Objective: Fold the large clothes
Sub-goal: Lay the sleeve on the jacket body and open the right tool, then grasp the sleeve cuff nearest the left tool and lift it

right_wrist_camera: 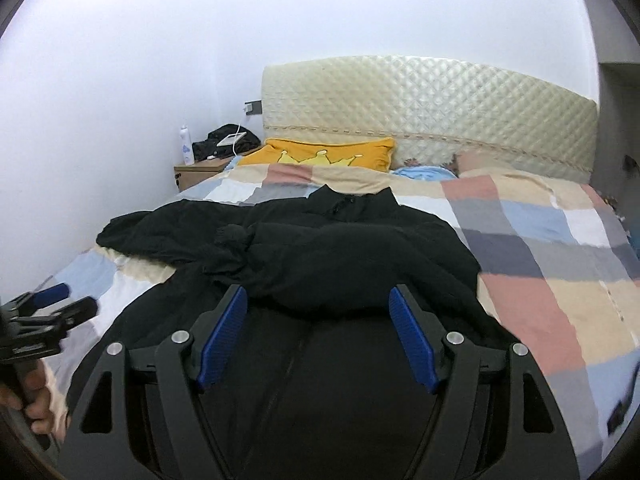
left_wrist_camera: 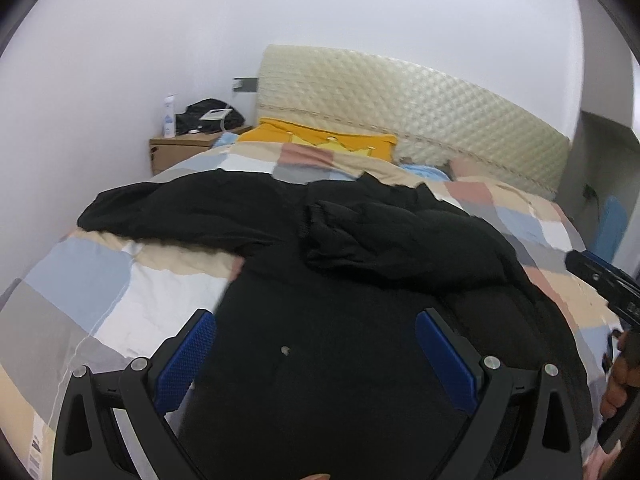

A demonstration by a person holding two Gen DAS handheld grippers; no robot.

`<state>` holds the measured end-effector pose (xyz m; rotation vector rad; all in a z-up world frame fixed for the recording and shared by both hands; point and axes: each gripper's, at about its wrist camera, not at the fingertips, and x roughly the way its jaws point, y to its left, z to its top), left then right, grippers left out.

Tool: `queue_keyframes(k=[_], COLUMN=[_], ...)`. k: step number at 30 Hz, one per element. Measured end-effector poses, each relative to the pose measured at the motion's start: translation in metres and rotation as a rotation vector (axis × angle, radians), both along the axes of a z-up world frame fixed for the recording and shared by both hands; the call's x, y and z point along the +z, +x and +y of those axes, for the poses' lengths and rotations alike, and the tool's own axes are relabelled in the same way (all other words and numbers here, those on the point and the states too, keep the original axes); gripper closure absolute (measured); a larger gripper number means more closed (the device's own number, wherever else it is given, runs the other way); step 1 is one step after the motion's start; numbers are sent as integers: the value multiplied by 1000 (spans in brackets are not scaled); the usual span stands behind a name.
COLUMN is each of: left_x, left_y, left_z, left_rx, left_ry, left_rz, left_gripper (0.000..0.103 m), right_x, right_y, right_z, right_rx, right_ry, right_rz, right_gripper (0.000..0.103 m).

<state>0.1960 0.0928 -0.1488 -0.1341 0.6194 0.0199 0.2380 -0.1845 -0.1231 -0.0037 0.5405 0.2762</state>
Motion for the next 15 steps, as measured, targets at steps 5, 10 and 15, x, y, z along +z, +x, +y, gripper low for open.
queue_keyframes(k=[5,10,15], left_x=[5,11,1], left_y=[-20,-36,-49], left_z=[-25,-46,-45], left_rx=[-34,-60,-40], left_ry=[30,84,63], left_rz=[-27,-50,-51], left_gripper=[2,2,2], right_x=[-4,1,-8], right_y=[-38,-67,-92], right_z=[-24,-39,-44], right_rx=[-38,-61,-80], right_ry=[11,66,119], right_rz=[-4,-25,-18], right_gripper=[29,29,29])
